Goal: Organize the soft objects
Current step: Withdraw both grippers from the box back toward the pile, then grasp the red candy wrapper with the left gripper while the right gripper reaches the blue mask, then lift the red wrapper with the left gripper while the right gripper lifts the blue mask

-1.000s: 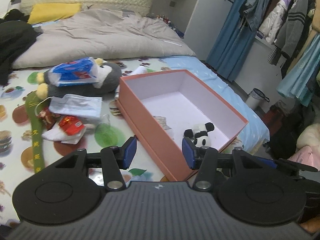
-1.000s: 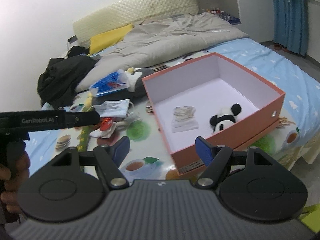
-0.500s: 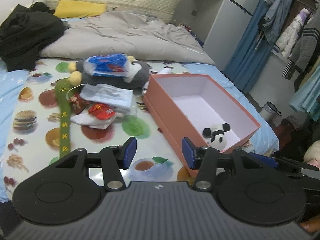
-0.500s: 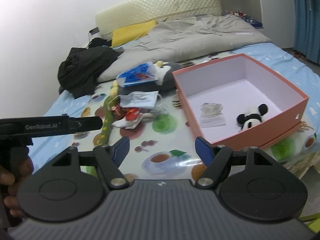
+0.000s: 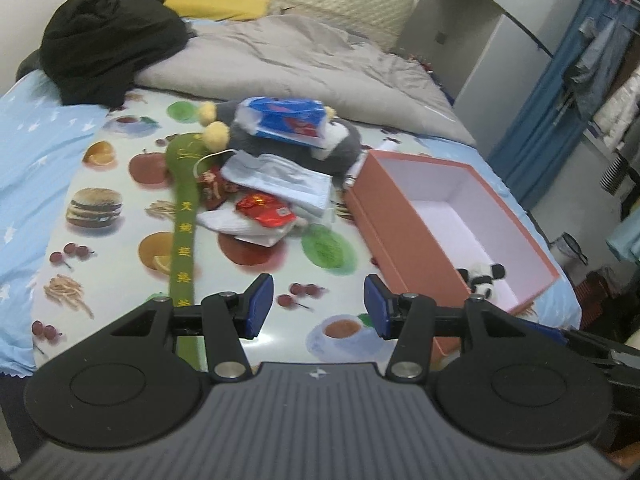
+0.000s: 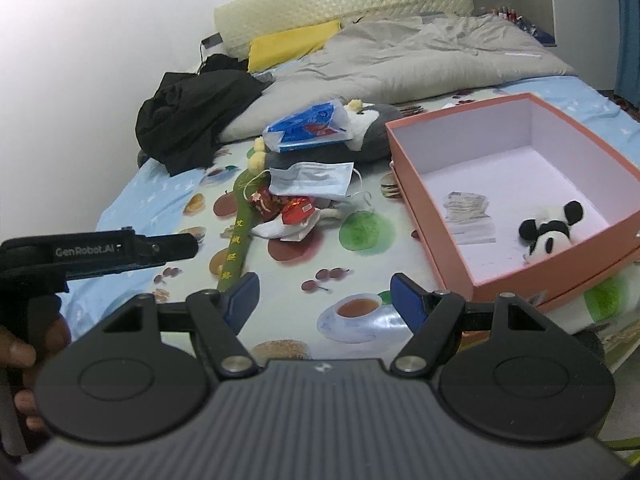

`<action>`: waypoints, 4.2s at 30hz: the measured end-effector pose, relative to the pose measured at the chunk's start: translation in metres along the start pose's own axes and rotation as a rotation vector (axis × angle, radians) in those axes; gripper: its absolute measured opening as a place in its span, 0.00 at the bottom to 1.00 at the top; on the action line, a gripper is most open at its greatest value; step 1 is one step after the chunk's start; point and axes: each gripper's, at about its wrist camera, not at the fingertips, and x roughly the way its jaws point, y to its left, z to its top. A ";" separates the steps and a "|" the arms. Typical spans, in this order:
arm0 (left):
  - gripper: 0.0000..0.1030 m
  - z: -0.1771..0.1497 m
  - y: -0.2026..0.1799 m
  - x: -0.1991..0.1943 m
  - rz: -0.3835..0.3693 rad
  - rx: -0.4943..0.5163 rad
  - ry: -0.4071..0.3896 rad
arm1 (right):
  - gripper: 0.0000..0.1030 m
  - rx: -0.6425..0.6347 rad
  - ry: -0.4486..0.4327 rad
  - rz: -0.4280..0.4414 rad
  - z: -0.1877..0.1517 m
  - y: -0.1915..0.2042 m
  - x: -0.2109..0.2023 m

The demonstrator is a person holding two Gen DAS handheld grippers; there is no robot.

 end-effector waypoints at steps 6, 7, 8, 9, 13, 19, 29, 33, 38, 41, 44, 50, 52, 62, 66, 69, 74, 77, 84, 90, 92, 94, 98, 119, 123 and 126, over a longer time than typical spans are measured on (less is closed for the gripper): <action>0.55 0.020 0.026 0.036 0.040 -0.042 0.032 | 0.72 -0.013 0.036 0.007 0.016 0.000 0.033; 0.55 0.023 0.030 0.042 0.045 -0.046 0.038 | 0.72 -0.015 0.043 0.006 0.019 0.000 0.039; 0.55 0.027 0.033 0.049 0.047 -0.051 0.043 | 0.72 -0.014 0.051 0.006 0.024 -0.001 0.048; 0.55 0.031 0.036 0.057 0.046 -0.057 0.046 | 0.72 -0.012 0.055 0.008 0.028 -0.002 0.055; 0.55 0.046 0.048 0.088 0.037 -0.085 0.064 | 0.72 -0.004 0.077 0.021 0.048 -0.008 0.085; 0.55 0.065 0.065 0.142 0.012 -0.141 0.116 | 0.72 0.010 0.099 0.040 0.077 -0.014 0.134; 0.64 0.087 0.091 0.233 0.028 -0.204 0.181 | 0.61 0.027 0.191 0.070 0.105 -0.025 0.223; 0.64 0.094 0.099 0.260 0.028 -0.218 0.197 | 0.56 0.118 0.239 0.094 0.112 -0.034 0.255; 0.69 0.096 0.102 0.290 0.034 -0.213 0.234 | 0.55 0.191 0.270 0.068 0.116 -0.044 0.285; 0.72 0.096 0.101 0.300 0.032 -0.214 0.245 | 0.55 0.233 0.288 0.084 0.119 -0.049 0.297; 0.72 0.095 0.099 0.308 0.030 -0.204 0.244 | 0.44 0.276 0.304 0.102 0.119 -0.053 0.306; 0.72 0.093 0.094 0.316 0.032 -0.181 0.235 | 0.12 0.380 0.348 0.165 0.116 -0.065 0.318; 0.72 0.093 0.092 0.316 0.032 -0.165 0.227 | 0.08 0.381 0.342 0.186 0.117 -0.064 0.316; 0.40 0.090 0.090 0.311 0.049 -0.107 0.219 | 0.07 0.363 0.311 0.197 0.120 -0.061 0.296; 0.36 0.092 0.090 0.302 0.054 -0.101 0.204 | 0.07 0.347 0.287 0.202 0.123 -0.058 0.282; 0.34 0.091 0.090 0.292 0.057 -0.106 0.190 | 0.07 0.326 0.263 0.204 0.125 -0.055 0.269; 0.19 0.089 0.089 0.268 0.052 -0.122 0.175 | 0.07 0.313 0.221 0.200 0.126 -0.053 0.242; 0.19 0.085 0.088 0.251 0.049 -0.123 0.162 | 0.06 0.311 0.201 0.198 0.123 -0.052 0.226; 0.19 0.068 0.082 0.212 0.048 -0.138 0.136 | 0.03 0.309 0.185 0.210 0.104 -0.046 0.192; 0.19 0.046 0.083 0.191 0.066 -0.155 0.145 | 0.07 0.229 0.172 0.140 0.084 -0.036 0.180; 0.19 0.040 0.085 0.189 0.080 -0.160 0.151 | 0.08 0.188 0.179 0.120 0.079 -0.034 0.185; 0.19 0.035 0.087 0.186 0.090 -0.166 0.156 | 0.11 0.127 0.190 0.101 0.075 -0.029 0.194; 0.19 0.034 0.088 0.186 0.105 -0.152 0.156 | 0.36 0.014 0.226 0.102 0.068 -0.017 0.215; 0.19 0.042 0.094 0.212 0.127 -0.112 0.181 | 0.18 -0.246 0.303 0.020 0.058 -0.010 0.311; 0.19 0.044 0.092 0.207 0.124 -0.110 0.167 | 0.08 -0.251 0.288 0.026 0.062 -0.007 0.298; 0.19 0.046 0.089 0.202 0.119 -0.104 0.156 | 0.08 -0.237 0.275 0.026 0.064 -0.005 0.282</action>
